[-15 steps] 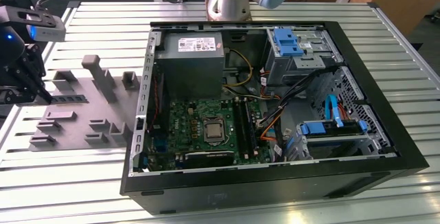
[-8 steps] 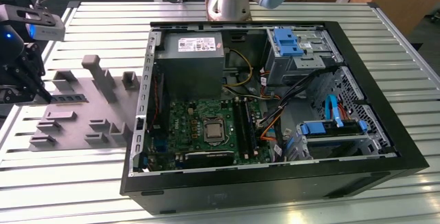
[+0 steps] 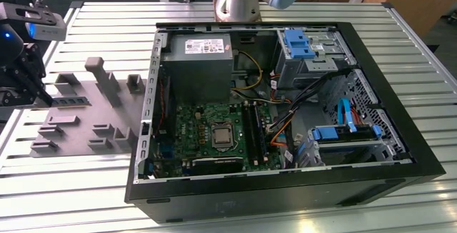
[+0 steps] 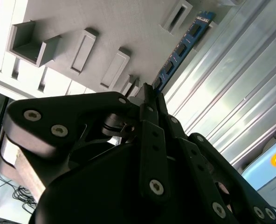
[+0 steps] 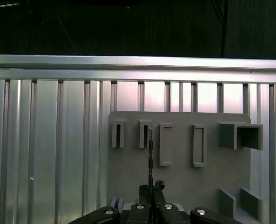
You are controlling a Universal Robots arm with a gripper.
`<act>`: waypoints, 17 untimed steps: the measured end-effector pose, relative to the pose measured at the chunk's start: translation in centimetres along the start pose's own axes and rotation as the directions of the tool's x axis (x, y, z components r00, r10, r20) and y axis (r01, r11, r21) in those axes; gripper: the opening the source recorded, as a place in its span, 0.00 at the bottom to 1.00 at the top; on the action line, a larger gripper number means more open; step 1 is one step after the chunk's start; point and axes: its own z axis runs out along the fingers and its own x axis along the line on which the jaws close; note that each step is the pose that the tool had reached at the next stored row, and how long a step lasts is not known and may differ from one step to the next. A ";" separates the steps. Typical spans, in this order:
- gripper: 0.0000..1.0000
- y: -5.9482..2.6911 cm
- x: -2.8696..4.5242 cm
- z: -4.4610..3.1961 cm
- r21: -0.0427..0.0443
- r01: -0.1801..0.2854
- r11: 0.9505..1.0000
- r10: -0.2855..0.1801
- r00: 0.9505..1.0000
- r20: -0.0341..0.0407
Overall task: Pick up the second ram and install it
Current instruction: 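Pick up the second ram and move it above second insertion slot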
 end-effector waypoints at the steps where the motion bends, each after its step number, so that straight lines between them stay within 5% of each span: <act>1: 0.14 0.00 0.00 -0.10 0.000 0.000 1.000 0.000 1.000 0.000; 17: 0.14 0.02 -0.05 -0.89 0.000 0.000 1.000 0.000 1.000 0.000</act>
